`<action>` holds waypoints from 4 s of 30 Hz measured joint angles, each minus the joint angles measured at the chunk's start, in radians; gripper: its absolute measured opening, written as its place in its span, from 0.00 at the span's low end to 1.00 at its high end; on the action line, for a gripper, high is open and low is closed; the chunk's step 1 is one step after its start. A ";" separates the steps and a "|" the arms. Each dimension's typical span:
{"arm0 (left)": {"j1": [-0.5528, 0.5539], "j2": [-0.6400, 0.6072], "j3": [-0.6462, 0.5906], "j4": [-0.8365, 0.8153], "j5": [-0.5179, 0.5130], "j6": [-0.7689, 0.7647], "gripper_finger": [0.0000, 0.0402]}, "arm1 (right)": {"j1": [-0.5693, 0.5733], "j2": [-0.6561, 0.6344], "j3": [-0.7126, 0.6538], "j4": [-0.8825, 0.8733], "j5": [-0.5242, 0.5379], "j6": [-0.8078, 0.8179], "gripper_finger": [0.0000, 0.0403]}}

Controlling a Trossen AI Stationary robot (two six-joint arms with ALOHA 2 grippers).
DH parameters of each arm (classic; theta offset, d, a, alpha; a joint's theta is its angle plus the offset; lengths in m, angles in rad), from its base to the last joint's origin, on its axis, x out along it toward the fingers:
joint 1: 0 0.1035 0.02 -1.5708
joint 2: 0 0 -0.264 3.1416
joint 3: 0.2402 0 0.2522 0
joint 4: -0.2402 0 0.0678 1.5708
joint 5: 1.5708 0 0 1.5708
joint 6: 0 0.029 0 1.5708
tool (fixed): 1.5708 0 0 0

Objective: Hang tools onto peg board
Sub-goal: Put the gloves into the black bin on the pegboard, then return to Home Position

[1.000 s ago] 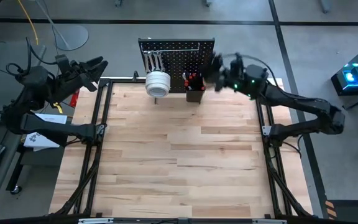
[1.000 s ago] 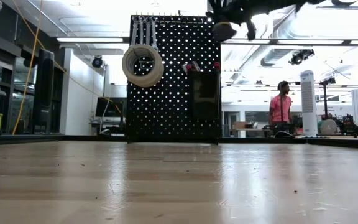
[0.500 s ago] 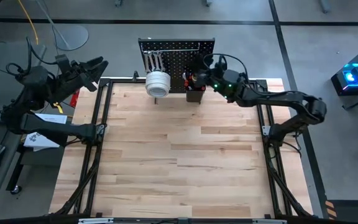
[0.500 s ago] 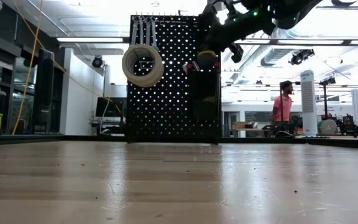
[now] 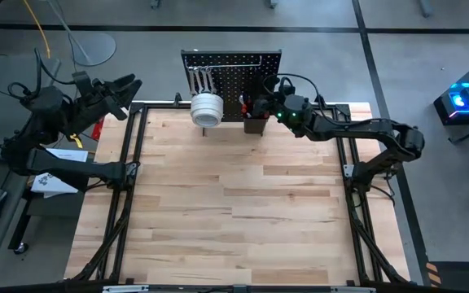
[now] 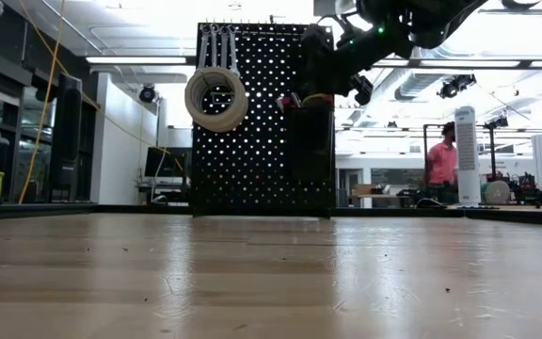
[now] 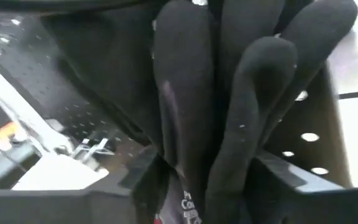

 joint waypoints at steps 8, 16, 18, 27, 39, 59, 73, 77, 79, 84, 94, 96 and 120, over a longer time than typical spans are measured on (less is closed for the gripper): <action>0.000 0.000 0.000 -0.005 -0.005 0.017 0.61 | 0.008 0.000 0.001 0.025 -0.022 -0.018 0.58; 0.000 0.000 0.000 -0.006 -0.029 0.037 0.61 | -0.008 -0.002 0.002 0.081 -0.049 0.031 0.58; 0.000 0.000 0.000 -0.006 -0.032 0.044 0.61 | -0.007 -0.002 0.002 0.032 -0.050 0.091 0.58; 0.000 0.000 0.000 -0.006 -0.056 0.062 0.61 | -0.006 -0.002 0.002 -0.155 -0.054 0.213 0.58; 0.000 0.000 0.000 -0.008 -0.062 0.062 0.61 | -0.006 -0.047 0.002 -0.118 -0.124 0.066 0.58; -0.002 0.026 -0.036 -0.367 0.253 -0.056 0.52 | -0.012 -0.332 0.002 -0.414 -0.220 -0.168 0.55; 0.101 -0.103 -0.870 0.669 0.538 -0.235 0.01 | 0.029 -0.586 0.002 -0.745 -0.380 0.044 0.01; 0.147 -0.152 -1.038 0.876 0.602 -0.294 0.01 | 0.054 -0.635 0.002 -0.766 -0.375 0.088 0.00; 0.163 -0.189 -1.115 0.965 0.613 -0.313 0.00 | 0.063 -0.653 0.002 -0.776 -0.360 0.122 0.00; 0.182 -0.313 -1.264 1.067 0.611 -0.358 0.00 | 0.085 -0.671 0.002 -0.824 -0.364 0.198 0.00; 0.185 -0.415 -1.277 0.989 0.588 -0.334 0.00 | 0.263 -0.618 0.001 -1.081 -0.445 0.367 0.00; 0.185 -0.415 -1.277 0.989 0.588 -0.333 0.00 | 0.314 -0.596 -0.038 -1.050 -0.445 0.381 0.00; 0.182 -0.412 -1.277 0.980 0.587 -0.332 0.00 | 0.262 -0.606 -0.957 0.384 -0.606 0.153 0.00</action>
